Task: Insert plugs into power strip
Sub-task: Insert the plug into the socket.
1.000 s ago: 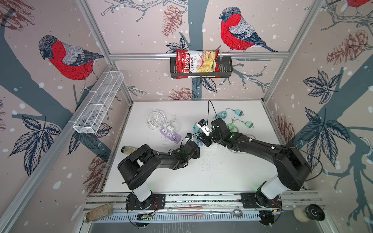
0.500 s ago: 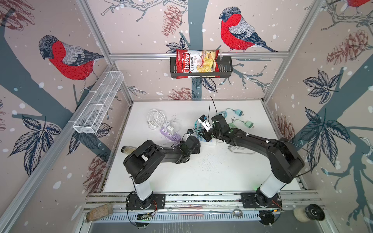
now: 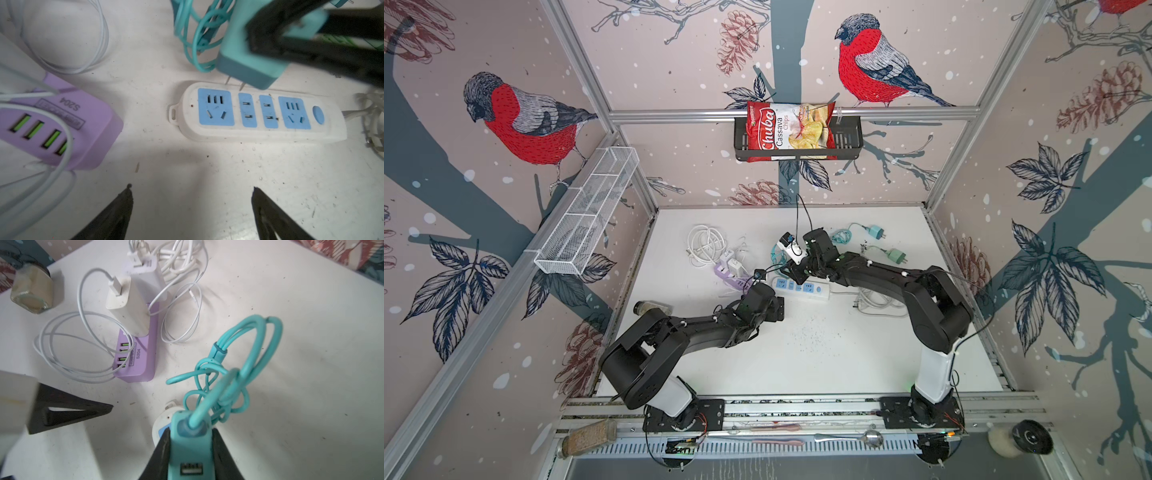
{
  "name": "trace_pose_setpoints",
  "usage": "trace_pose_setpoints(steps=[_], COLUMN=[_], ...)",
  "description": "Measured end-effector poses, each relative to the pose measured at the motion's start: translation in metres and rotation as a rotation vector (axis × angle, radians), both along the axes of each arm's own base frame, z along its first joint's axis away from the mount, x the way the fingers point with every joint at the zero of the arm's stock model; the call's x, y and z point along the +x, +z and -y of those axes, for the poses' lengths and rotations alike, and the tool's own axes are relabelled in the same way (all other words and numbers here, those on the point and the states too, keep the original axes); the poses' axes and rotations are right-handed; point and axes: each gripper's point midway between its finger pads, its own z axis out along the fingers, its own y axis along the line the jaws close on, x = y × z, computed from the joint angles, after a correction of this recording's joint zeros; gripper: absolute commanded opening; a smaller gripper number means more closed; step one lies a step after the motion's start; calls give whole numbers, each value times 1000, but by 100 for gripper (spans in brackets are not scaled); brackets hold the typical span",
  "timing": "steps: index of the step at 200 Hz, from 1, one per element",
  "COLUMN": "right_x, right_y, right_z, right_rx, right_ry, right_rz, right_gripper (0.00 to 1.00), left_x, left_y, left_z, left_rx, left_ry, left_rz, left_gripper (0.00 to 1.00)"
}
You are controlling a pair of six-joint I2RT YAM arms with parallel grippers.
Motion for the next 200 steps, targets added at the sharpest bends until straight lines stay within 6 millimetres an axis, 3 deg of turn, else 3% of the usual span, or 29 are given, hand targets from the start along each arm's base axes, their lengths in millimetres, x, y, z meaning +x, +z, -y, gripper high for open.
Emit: trace_pose_setpoints(steps=[57, 139, 200], right_x=[1, -8, -12], right_y=[-6, -7, -9], right_z=[-5, -10, -12], right_rx=[-24, -23, -19], right_ry=[41, 85, 111], right_rz=[17, 26, 60], right_gripper=[0, 0, 0], left_x=[-18, -35, -39], left_y=[31, 93, 91], left_z=[-8, -69, -82], left_rx=[-39, -63, -31], left_ry=[-54, 106, 141], left_rz=[53, 256, 258], left_gripper=[88, 93, 94])
